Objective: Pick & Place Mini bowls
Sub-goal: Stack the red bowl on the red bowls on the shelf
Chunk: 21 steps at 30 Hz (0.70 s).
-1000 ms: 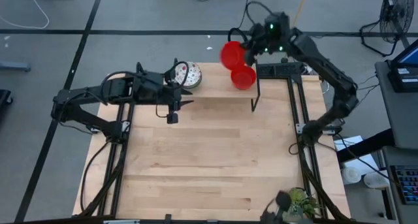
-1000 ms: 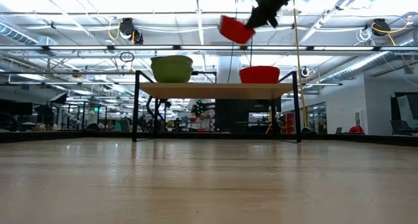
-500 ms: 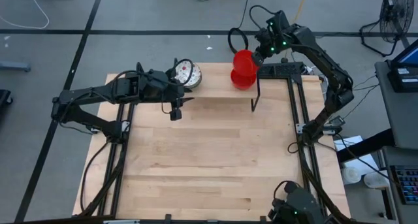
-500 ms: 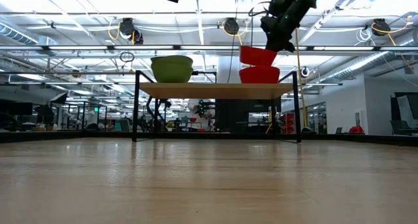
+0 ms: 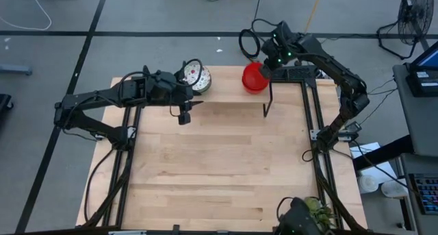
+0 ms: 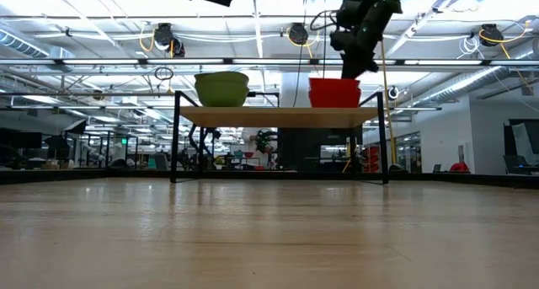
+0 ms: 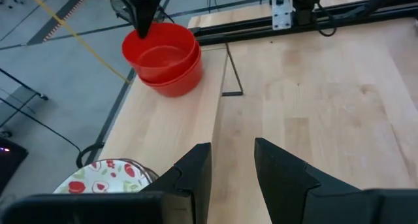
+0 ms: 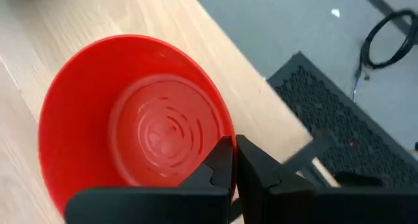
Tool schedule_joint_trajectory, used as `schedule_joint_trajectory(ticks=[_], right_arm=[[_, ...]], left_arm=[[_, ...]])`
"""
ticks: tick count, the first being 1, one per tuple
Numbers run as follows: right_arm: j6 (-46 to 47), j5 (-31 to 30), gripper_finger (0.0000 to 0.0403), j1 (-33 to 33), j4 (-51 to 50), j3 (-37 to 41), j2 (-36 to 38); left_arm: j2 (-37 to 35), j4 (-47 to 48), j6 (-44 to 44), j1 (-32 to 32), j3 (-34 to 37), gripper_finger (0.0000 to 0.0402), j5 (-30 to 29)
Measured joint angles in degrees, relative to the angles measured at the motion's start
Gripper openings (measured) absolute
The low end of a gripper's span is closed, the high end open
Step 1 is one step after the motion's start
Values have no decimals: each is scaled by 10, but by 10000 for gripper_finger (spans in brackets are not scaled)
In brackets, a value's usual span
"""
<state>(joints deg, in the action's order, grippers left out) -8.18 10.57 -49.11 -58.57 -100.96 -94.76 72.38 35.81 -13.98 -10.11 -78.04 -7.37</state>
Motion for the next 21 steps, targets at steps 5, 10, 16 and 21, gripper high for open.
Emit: schedule_joint_trajectory(ticks=[5, 10, 16, 21], right_arm=[[0, -1, 0, 1, -6, 18, 0], [2, 0, 0, 1, -12, 18, 0], [6, 0, 0, 1, -13, 18, 0], [15, 0, 16, 1, -13, 18, 0]], left_arm=[[0, 5, 7, 0, 0, 120, 0], [0, 5, 10, 0, 0, 120, 0], [0, 6, 12, 0, 0, 120, 0], [0, 6, 12, 0, 0, 120, 0]])
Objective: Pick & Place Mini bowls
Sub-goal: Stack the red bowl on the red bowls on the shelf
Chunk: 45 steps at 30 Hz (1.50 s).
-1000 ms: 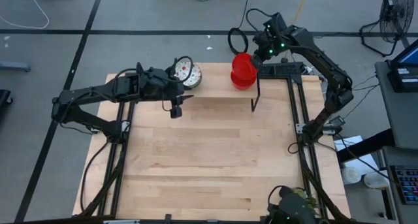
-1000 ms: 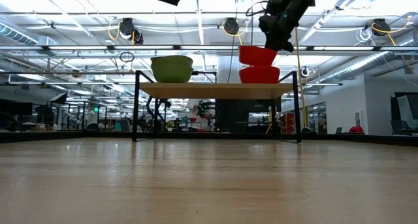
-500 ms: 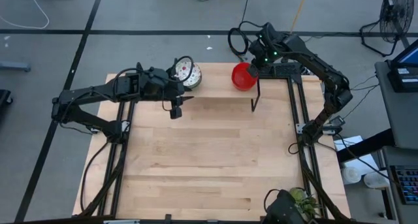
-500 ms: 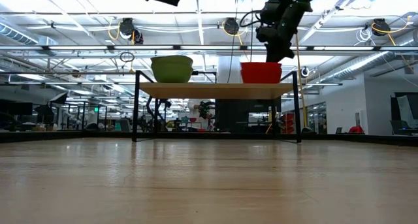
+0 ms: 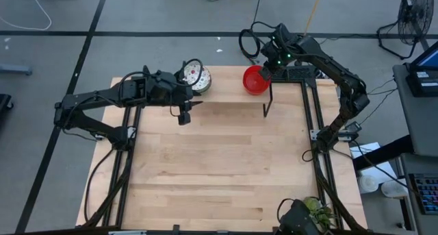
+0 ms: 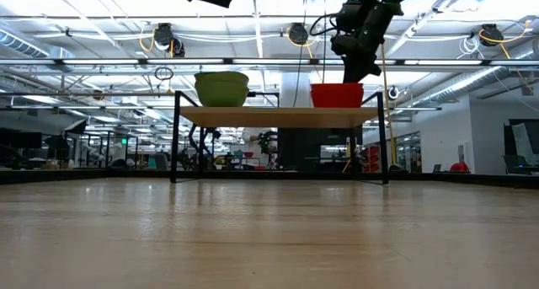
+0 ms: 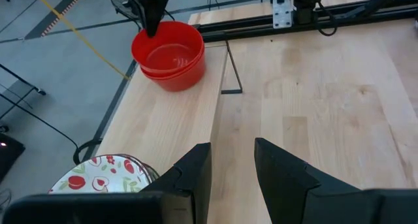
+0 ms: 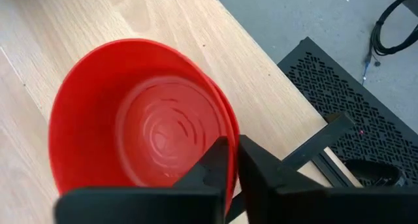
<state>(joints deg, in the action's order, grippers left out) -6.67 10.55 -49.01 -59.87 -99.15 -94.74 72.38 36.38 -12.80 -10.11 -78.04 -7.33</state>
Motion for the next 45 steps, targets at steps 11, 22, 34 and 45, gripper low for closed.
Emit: schedule_joint_trajectory(ticks=[11, 22, 34, 45], right_arm=[[0, 0, 157, 0, 14, 0, 16], [14, 2, 237, 12, 57, 0, 150], [101, 2, 234, 26, -51, 86, 377], [164, 2, 234, 26, -84, 254, 584]], left_arm=[[0, 1, 0, 0, 0, 120, 0], [-53, 29, -19, 1, 0, 120, 0], [-251, 124, 8, -5, 58, 120, -100], [-316, 153, 92, -4, 66, 120, -108]])
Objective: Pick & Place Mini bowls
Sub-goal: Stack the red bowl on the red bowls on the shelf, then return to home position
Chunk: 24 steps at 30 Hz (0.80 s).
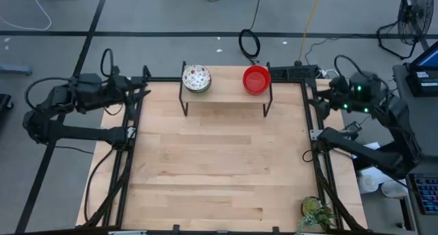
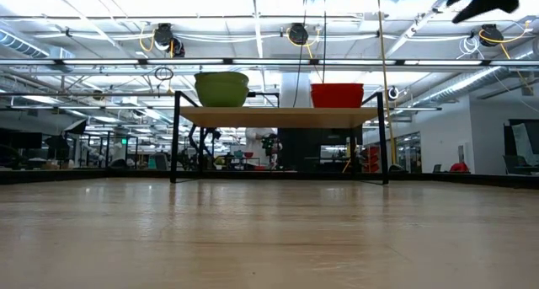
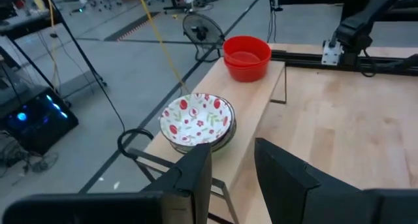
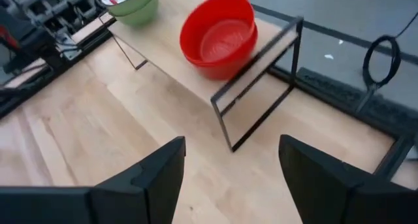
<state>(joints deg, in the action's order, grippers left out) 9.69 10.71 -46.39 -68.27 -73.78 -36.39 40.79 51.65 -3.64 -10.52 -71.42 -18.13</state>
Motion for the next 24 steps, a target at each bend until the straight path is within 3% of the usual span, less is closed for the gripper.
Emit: schedule_joint_trajectory(ticks=[7, 12, 19, 22, 24], right_arm=[[110, -1, 234, 0, 102, 169, 122], [159, 36, 234, 0, 246, 303, 179], [67, 185, 233, 4, 621, 452, 197], [51, 183, 235, 19, 801, 535, 195], [111, 143, 235, 25, 940, 596, 192]], left_arm=[[8, 34, 35, 0, 2, 120, 1], [2, -21, 49, 0, 74, 120, 1], [-73, -164, 52, 0, 203, 120, 31], [-113, -235, 60, 0, 262, 120, 31], [-132, -282, 58, 2, 311, 120, 32]])
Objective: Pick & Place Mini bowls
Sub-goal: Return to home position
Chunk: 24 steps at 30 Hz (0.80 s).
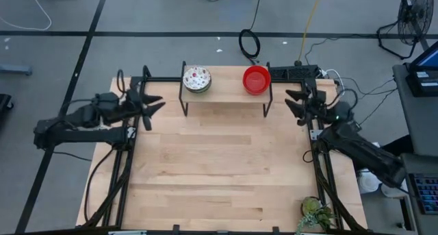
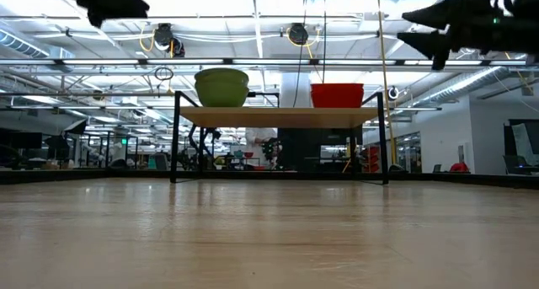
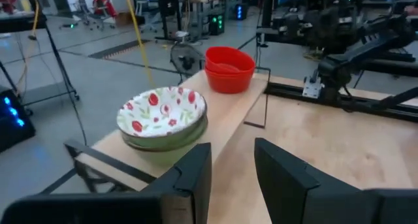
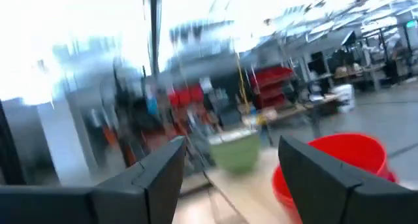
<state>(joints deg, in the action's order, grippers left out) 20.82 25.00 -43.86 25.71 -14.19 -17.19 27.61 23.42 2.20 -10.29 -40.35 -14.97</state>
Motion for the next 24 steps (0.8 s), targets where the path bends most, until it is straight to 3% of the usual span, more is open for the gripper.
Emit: schedule_joint_trajectory(ticks=[3, 5, 6, 10, 12, 18, 21, 24], right_arm=[[149, -49, 235, 5, 167, 93, -8], [197, -92, 236, 4, 264, 130, -19], [182, -94, 236, 2, 264, 127, -14], [60, -1, 233, 16, 188, 103, -33], [26, -1, 232, 33, 137, 95, -35], [-68, -119, 235, 145, 77, 83, -77], [-98, -149, 235, 228, 103, 82, -114], [-127, -218, 232, 316, 123, 82, -144]], left_arm=[[-15, -76, -2, 3, 71, 120, 14], [-18, -122, -2, 3, 109, 120, 31], [-19, -142, -2, 3, 123, 120, 41], [-19, -188, 4, 3, 164, 120, 66], [-21, -191, 12, 3, 174, 120, 63], [-26, -192, 29, 2, 183, 120, 65], [-31, -197, 27, 3, 183, 120, 71], [-34, -195, 25, 3, 183, 120, 71]])
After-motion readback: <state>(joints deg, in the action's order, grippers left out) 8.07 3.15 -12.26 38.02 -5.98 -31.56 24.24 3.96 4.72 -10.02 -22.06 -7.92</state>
